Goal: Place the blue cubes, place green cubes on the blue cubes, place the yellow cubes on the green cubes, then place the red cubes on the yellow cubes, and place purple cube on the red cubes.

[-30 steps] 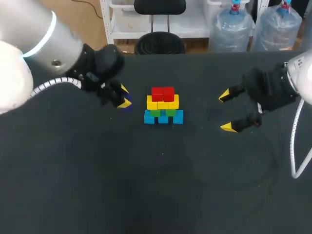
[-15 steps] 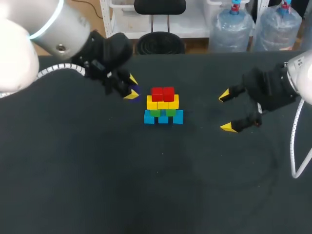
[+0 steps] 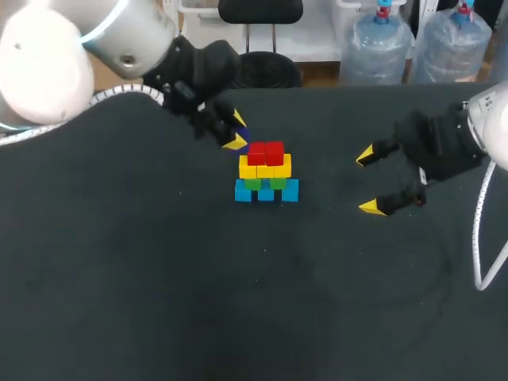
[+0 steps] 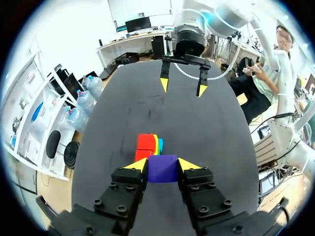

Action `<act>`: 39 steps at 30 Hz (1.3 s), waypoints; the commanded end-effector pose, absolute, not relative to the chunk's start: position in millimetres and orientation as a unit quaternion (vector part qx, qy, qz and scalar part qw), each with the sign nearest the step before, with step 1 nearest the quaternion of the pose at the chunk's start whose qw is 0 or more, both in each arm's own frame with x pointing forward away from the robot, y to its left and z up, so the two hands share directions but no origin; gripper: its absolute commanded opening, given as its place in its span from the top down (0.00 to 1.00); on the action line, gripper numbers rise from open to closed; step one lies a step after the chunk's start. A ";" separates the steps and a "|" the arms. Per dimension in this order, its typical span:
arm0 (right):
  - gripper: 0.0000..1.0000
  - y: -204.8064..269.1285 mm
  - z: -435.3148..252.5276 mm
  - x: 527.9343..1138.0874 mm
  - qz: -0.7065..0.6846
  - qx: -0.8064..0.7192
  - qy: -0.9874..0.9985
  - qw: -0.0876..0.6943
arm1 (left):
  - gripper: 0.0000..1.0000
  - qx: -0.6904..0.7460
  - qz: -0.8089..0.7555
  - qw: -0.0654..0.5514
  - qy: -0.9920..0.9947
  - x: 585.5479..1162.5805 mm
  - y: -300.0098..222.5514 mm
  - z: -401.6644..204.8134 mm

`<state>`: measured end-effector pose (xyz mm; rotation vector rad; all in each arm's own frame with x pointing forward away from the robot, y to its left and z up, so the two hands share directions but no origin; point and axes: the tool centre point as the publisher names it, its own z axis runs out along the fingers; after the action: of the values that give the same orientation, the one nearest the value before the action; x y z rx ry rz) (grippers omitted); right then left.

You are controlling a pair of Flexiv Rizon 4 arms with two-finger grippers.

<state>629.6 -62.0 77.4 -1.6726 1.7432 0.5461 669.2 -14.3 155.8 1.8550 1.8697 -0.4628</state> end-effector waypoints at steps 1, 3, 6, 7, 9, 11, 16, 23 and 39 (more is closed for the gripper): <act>0.00 -62.0 76.3 630.4 0.210 -0.638 0.664 0.327 | 1.00 0.680 -0.173 0.219 0.678 680.0 -23.7 154.3; 0.00 -62.0 76.3 630.4 0.210 -0.638 0.664 0.327 | 1.00 0.681 -0.176 0.217 0.677 681.8 -26.8 153.5; 0.00 -62.0 76.3 630.4 0.210 -0.638 0.664 0.327 | 1.00 0.680 -0.179 0.215 0.677 684.3 -30.6 152.5; 0.00 -62.0 76.3 630.4 0.210 -0.638 0.664 0.327 | 1.00 0.680 -0.181 0.216 0.677 685.2 -31.7 152.5; 0.00 -62.0 76.3 630.4 0.210 -0.638 0.664 0.327 | 1.00 0.679 -0.182 0.217 0.677 686.7 -34.2 152.5; 0.00 -62.0 76.3 630.4 0.210 -0.638 0.664 0.327 | 1.00 0.678 -0.185 0.218 0.677 688.2 -36.6 152.3; 0.00 -62.0 76.3 630.4 0.210 -0.638 0.664 0.327 | 1.00 0.678 -0.191 0.218 0.676 690.2 -43.4 149.4; 0.00 -62.0 76.3 630.4 0.210 -0.638 0.664 0.327 | 1.00 0.675 -0.198 0.215 0.678 694.4 -49.0 142.2; 0.00 -62.0 76.3 630.4 0.210 -0.638 0.664 0.327 | 1.00 0.673 -0.207 0.214 0.677 706.5 -55.6 130.4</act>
<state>629.6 -62.0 77.4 -1.6726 1.7432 0.5461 700.3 -53.3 132.1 1.8555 1.8788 -0.5664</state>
